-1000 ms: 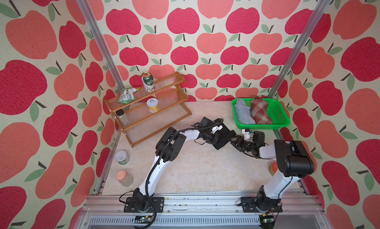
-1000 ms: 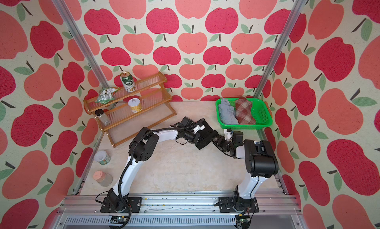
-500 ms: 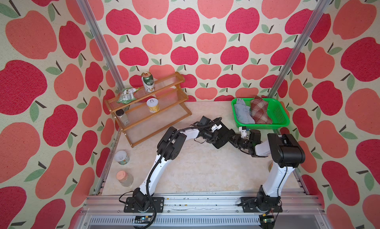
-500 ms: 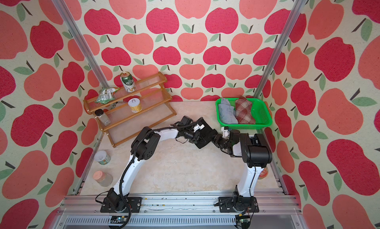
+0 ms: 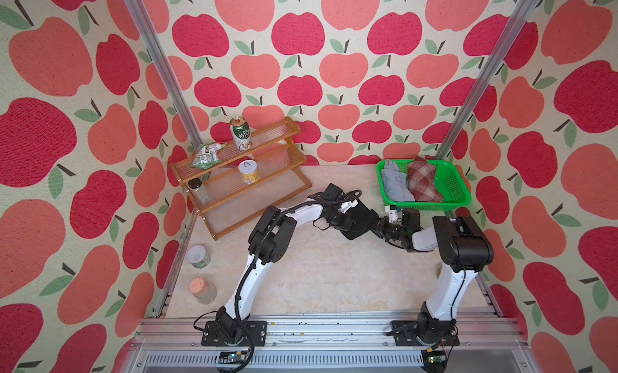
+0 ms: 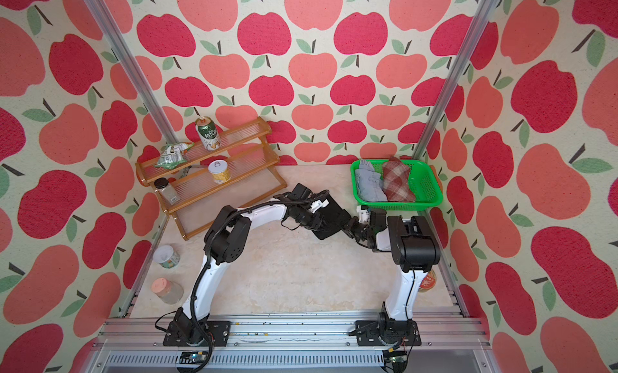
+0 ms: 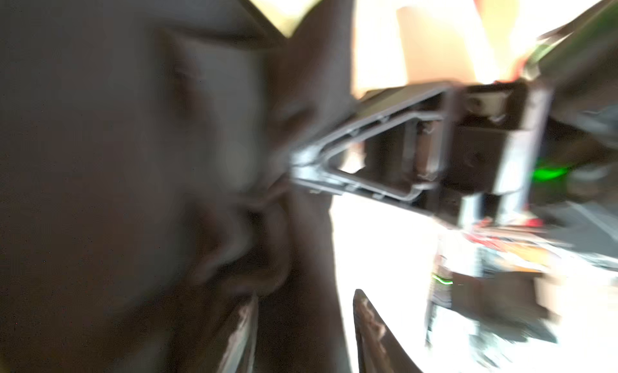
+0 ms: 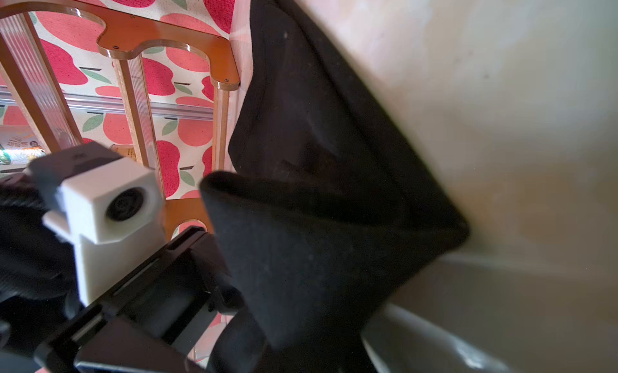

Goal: Roll up the skirts
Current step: Roll the skirt at the center of the board.

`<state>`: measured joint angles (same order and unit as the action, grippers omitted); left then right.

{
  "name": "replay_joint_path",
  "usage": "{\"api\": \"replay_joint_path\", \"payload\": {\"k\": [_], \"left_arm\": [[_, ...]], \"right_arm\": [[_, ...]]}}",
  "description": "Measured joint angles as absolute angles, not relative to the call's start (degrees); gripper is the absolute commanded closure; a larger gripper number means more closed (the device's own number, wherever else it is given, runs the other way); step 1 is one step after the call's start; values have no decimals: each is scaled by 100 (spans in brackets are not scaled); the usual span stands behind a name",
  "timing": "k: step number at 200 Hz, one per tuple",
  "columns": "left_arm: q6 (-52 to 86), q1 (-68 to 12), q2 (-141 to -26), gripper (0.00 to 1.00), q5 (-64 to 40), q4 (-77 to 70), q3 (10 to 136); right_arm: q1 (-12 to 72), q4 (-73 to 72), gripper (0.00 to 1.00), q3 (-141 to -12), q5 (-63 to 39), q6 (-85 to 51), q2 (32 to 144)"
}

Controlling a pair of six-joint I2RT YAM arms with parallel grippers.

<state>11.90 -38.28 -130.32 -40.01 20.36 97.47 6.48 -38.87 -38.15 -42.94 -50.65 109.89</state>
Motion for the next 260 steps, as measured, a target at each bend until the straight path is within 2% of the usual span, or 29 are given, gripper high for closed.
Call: {"api": "replay_joint_path", "payload": {"k": [17, 32, 58, 96, 129, 179, 193, 210, 253, 260], "left_arm": [[661, -3863, -11675, 24, -2799, 1446, 8322], [21, -4016, -10591, 14, -1848, 738, 7358], [-1514, -4945, -9813, 10, -513, -548, 6622], [-3411, -6296, -10565, 3, 821, -1490, 6484], [-4171, -6486, -11268, 2, 1553, -1612, 6501], [-4456, -6368, -11653, 4, 2388, -1601, 7035], [-4434, -6340, -11760, 9, 2569, -1507, 7223], [-4311, -6324, -11942, 28, 2740, -1347, 7463], [-4278, -6326, -12352, 29, 2877, -779, 7802], [-4276, -6326, -12418, 33, 2926, -733, 7854]], "right_arm": [[753, -3669, 100, -3815, -4248, -5011, 10897], [840, -3468, 100, -3819, -4217, -4956, 10803], [921, -3138, 100, -3844, -4178, -4934, 10652], [926, -2578, 100, -3979, -4136, -4882, 10431], [926, -2141, 100, -4115, -4099, -4775, 10149], [926, -1706, 100, -4147, -4095, -4626, 9955], [926, -1627, 100, -4158, -4095, -4606, 9955], [926, -1555, 100, -4178, -4095, -4587, 9955], [921, -1520, 100, -4191, -4095, -4567, 9955], [921, -1503, 100, -4195, -4095, -4567, 9955]]}}
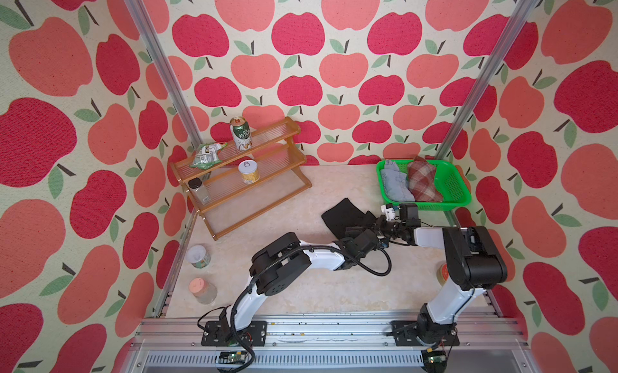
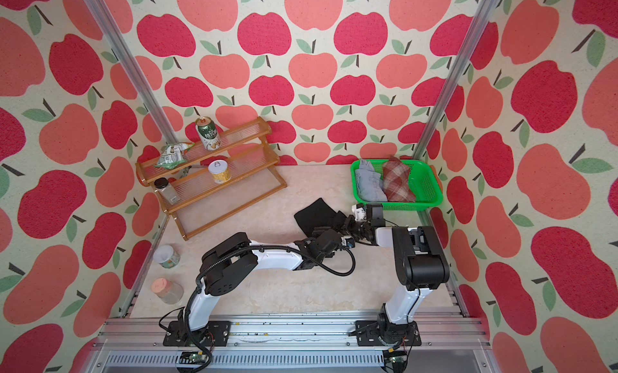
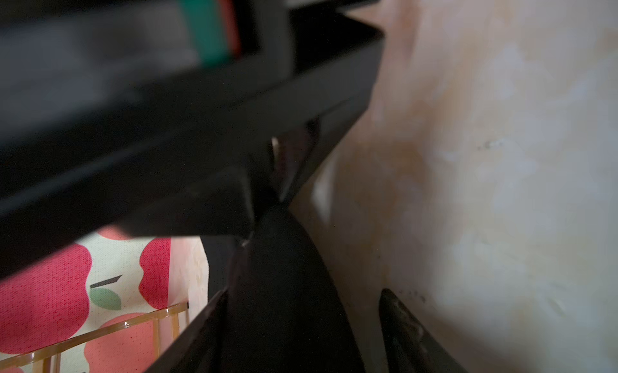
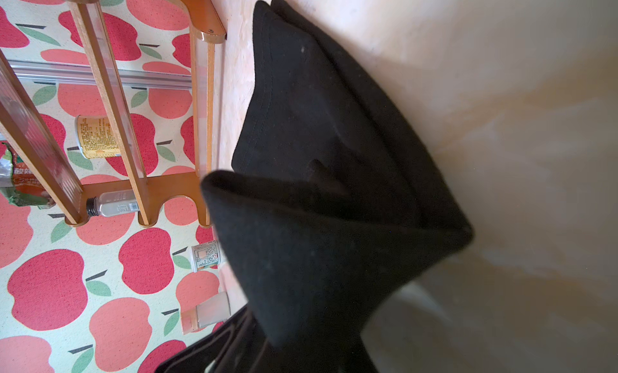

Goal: Roll up the skirts
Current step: Roll the skirt at the center of the board.

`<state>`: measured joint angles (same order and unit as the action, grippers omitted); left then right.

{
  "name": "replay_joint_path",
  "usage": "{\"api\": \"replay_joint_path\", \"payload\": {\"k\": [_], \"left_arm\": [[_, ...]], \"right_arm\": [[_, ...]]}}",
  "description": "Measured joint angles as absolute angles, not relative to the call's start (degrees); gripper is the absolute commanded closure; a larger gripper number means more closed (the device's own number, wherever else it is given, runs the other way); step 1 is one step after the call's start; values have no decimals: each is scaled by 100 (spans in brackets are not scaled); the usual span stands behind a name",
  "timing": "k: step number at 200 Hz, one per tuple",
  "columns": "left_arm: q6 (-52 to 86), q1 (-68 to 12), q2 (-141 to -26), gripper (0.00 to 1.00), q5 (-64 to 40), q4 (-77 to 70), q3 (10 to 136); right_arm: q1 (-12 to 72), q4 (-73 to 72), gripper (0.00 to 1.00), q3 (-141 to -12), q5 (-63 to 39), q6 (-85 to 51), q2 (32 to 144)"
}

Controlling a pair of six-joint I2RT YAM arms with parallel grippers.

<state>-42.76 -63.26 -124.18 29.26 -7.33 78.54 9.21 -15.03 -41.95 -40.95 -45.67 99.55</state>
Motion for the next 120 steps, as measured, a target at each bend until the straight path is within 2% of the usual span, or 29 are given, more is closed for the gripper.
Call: {"api": "replay_joint_path", "payload": {"k": [35, 50, 66, 82, 103, 120], "left_arm": [[-4088, -6324, -12575, 78, 2958, -381, 8145], [-4042, -6326, -12606, 86, 2956, -237, 8235], [-3962, -6324, -12608, 91, 2864, -97, 8298], [-3769, -6289, -12593, 92, 2591, 32, 8331], [-3321, -6121, -12451, 92, 1822, 220, 8333], [-2832, -5859, -12326, 92, 1024, 493, 8350]], "right_arm": [[882, -1415, 100, -4202, -4091, -4567, 9955], [851, -1352, 100, -4206, -4104, -4563, 9955], [821, -1275, 97, -4211, -4123, -4567, 9955], [773, -1181, 84, -4211, -4165, -4567, 9955], [666, -1022, 57, -4211, -4226, -4600, 9939], [543, -1015, 41, -4239, -4257, -4525, 9773]]}}
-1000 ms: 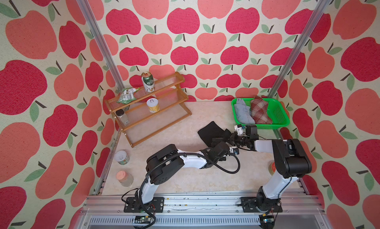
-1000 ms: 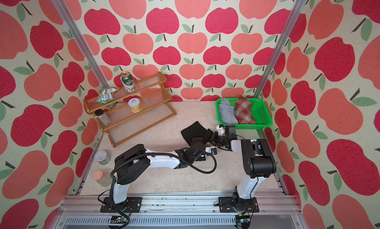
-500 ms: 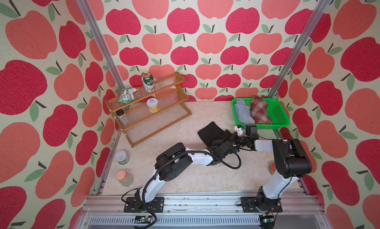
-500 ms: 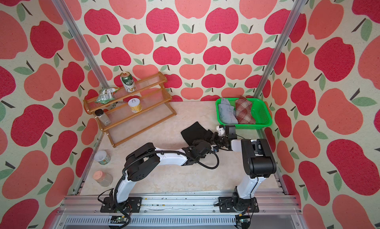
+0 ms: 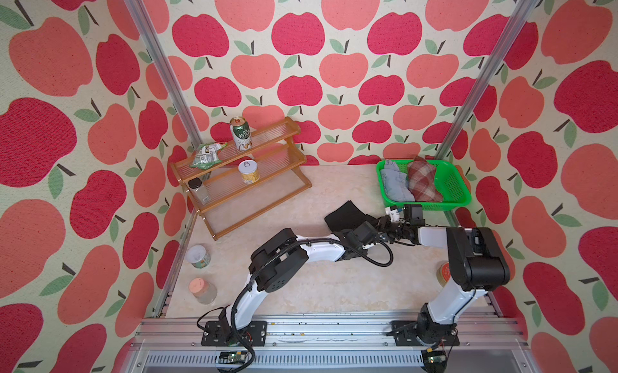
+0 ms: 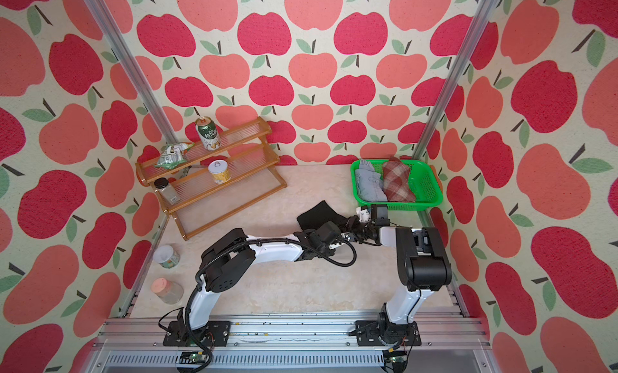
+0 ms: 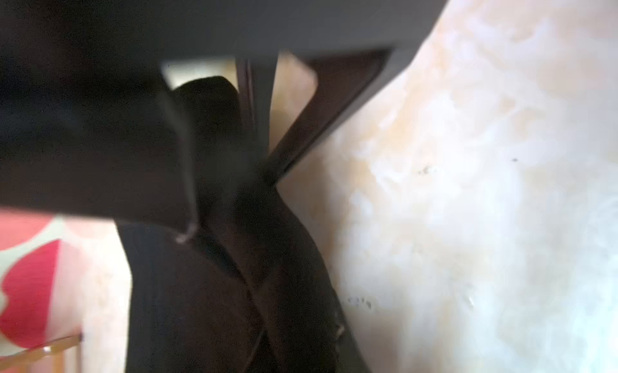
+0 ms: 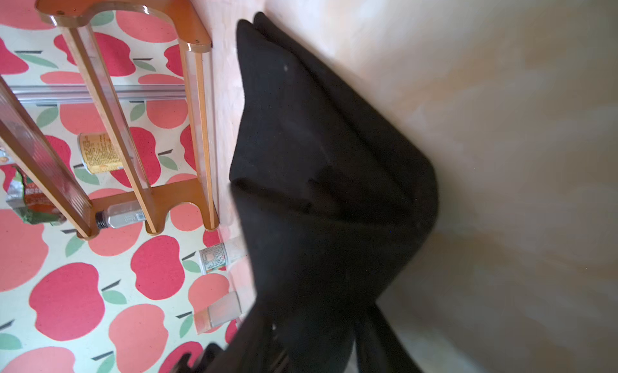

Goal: Roll up the skirts
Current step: Roll the skirt at the center of the board.

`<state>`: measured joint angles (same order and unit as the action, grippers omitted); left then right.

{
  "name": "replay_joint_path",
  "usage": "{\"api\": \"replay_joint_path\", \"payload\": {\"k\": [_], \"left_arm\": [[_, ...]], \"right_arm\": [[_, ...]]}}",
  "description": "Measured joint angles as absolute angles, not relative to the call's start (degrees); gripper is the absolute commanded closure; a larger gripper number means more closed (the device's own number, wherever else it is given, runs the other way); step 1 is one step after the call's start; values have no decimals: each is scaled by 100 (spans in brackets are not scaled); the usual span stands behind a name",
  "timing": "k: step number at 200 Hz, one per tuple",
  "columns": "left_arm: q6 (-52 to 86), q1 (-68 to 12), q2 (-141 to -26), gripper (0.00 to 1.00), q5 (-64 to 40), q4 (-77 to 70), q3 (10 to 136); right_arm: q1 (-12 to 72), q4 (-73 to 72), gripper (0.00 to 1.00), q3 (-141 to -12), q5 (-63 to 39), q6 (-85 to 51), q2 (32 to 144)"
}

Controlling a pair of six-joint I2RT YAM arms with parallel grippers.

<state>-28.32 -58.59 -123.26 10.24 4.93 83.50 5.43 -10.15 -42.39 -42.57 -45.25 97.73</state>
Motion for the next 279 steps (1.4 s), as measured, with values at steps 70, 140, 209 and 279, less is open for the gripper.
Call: {"api": "replay_joint_path", "payload": {"k": [70, 140, 209, 279], "left_arm": [[-834, -4508, -12158, 91, -1988, 659, 8346], [578, -4016, -12385, 89, -3896, -246, 8016], [1367, -3854, -12731, 88, -4626, -856, 7968], [1588, -3876, -12746, 86, -4711, -1188, 7822]], "right_arm": [[104, -843, 6, -4152, -4217, -4189, 8917], [113, -1347, 16, -3688, -4416, -4263, 9227], [530, -1887, 21, -3874, -4547, -4595, 10038], [851, -2012, 44, -4460, -4600, -4692, 10680]]}}
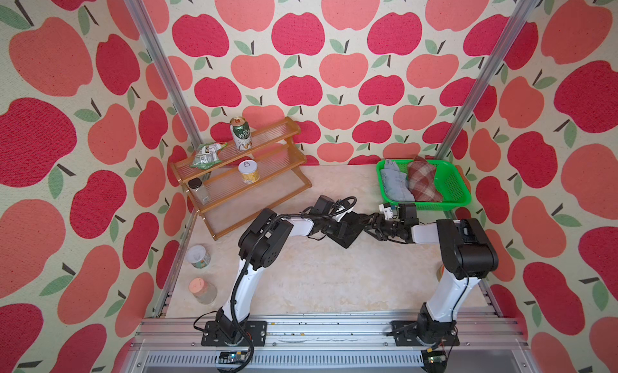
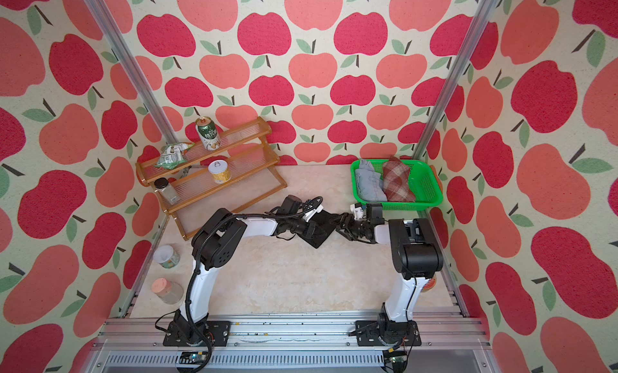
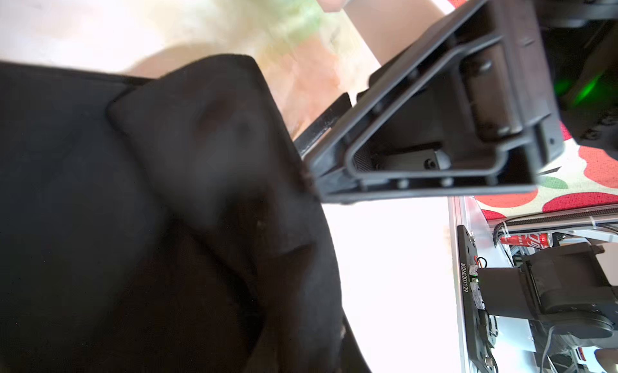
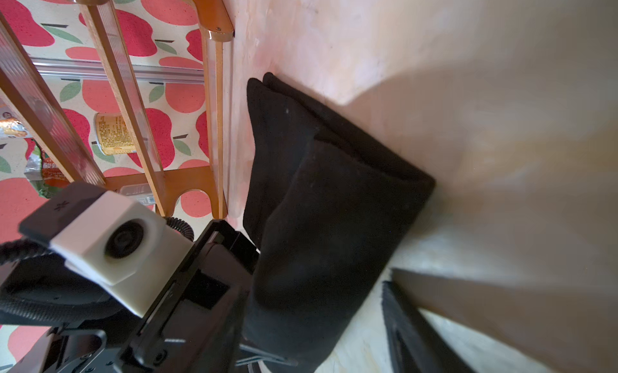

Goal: Roll up the skirts
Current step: Roll the skirt at the center of the board.

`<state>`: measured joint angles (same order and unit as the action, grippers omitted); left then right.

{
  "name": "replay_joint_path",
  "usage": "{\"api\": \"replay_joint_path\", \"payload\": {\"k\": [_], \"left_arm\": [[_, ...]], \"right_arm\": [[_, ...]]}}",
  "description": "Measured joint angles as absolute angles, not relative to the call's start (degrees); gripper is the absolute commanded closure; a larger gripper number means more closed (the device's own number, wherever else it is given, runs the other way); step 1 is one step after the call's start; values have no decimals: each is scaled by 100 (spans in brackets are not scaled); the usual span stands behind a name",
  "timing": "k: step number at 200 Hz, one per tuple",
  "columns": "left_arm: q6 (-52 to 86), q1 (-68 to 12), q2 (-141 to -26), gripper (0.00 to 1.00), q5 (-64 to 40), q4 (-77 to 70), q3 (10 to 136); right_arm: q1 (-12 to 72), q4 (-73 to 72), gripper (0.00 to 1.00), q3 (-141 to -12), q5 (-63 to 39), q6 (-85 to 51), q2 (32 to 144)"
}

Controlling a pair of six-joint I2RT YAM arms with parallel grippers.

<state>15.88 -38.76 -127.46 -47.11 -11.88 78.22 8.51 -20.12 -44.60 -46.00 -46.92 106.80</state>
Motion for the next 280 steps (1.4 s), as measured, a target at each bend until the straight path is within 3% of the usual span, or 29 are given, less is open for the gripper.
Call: {"api": "replay_joint_path", "payload": {"k": [51, 91, 105, 115, 129, 148, 192, 199, 216, 236, 261, 280], "left_arm": [[1796, -3817, -12785, 84, -4884, -1326, 7776], [1852, -3778, -12925, 72, -5094, -1253, 7896], [1835, -3776, -12971, 62, -5146, -1081, 7990], [1826, -3774, -12980, 48, -5151, -904, 8051], [1706, -3765, -12973, 33, -5238, -711, 8138], [1525, -3785, -12855, 26, -5124, -408, 8213], [867, -3745, -11424, 14, -2814, -73, 7199], [659, -3765, -11069, 0, -2386, -145, 6965], [12, -4023, -10300, 0, -1363, -443, 6573], [-1208, -4899, -9810, 1, -257, -1118, 6348], [-2493, -6047, -9913, 1, 591, -1800, 6121], [-3070, -6427, -10331, 1, 1048, -1973, 6093]], "right_arm": [[939, -2008, 42, -4696, -4665, -4700, 10903], [1013, -1942, 80, -4886, -4663, -4637, 11157], [1017, -1828, 94, -4958, -4661, -4574, 11168], [1026, -1702, 100, -5000, -4624, -4541, 11148], [1041, -1516, 100, -5043, -4539, -4434, 11085], [1050, -1238, 100, -5068, -4414, -4338, 10978], [1090, -862, 100, -5065, -4156, -4156, 10650], [1100, -845, 100, -5059, -4119, -4154, 10613], [1127, -816, 100, -4950, -3981, -4156, 10501], [1131, -711, 100, -4794, -3793, -4152, 10331], [1131, -587, 100, -4703, -3621, -4134, 10162], [1131, -552, 100, -4698, -3566, -4134, 10138]]}}
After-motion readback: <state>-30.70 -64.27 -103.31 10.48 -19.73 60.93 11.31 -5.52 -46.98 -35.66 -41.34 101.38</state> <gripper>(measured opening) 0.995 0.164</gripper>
